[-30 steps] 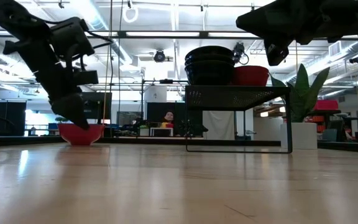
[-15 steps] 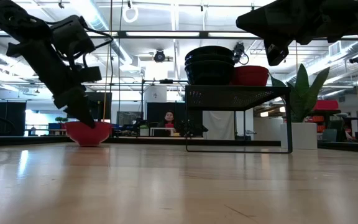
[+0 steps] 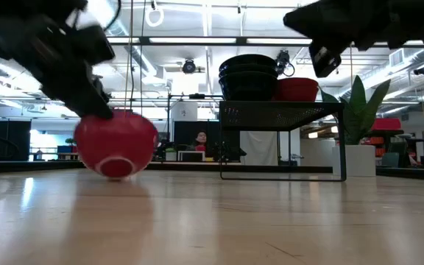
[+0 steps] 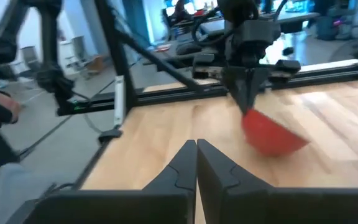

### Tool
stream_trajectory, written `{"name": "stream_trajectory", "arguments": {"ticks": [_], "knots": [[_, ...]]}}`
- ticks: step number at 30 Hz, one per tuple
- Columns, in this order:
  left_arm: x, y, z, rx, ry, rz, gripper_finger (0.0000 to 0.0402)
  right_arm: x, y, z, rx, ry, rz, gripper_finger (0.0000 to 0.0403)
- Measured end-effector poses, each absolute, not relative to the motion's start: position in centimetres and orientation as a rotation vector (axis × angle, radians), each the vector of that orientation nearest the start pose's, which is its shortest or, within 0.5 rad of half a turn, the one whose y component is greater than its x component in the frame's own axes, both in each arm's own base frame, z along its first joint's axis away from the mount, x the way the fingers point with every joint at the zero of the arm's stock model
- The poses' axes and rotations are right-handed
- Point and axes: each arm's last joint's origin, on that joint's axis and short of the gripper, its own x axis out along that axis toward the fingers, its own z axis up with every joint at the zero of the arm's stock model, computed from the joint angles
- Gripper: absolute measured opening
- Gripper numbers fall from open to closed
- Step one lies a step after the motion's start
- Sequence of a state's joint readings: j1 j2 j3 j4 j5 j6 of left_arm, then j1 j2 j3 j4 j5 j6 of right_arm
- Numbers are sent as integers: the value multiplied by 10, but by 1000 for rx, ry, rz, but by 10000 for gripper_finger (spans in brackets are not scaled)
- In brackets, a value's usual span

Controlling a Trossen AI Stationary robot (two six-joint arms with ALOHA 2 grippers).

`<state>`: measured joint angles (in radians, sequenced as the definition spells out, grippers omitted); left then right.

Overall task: Pick & Place Mini bowls
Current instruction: Stack the red and white bowl on the red and white bowl on the shelf

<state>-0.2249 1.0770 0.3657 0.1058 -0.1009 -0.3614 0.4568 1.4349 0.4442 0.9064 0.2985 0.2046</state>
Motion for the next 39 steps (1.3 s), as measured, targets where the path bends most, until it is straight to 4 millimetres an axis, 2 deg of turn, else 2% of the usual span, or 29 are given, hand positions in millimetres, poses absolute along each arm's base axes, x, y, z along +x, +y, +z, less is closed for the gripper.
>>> {"name": "stream_trajectory", "arguments": {"ticks": [6,14,19,23,26,30,39], "knots": [[214,-77,179,-252,533,-132,9,265,121,215,126,144,221,32],[269,-114,203,-67,497,-258,9,293,120,260,18,323,301,121],[299,-126,226,73,420,-310,10,298,111,260,14,394,407,173],[313,-131,238,163,393,-328,13,303,111,251,-5,419,433,192],[318,-132,247,195,368,-347,10,306,112,243,-20,444,434,194],[319,-130,247,203,374,-346,12,306,114,240,-25,457,460,183],[319,-127,245,210,396,-335,12,306,115,240,-10,461,458,114]]}}
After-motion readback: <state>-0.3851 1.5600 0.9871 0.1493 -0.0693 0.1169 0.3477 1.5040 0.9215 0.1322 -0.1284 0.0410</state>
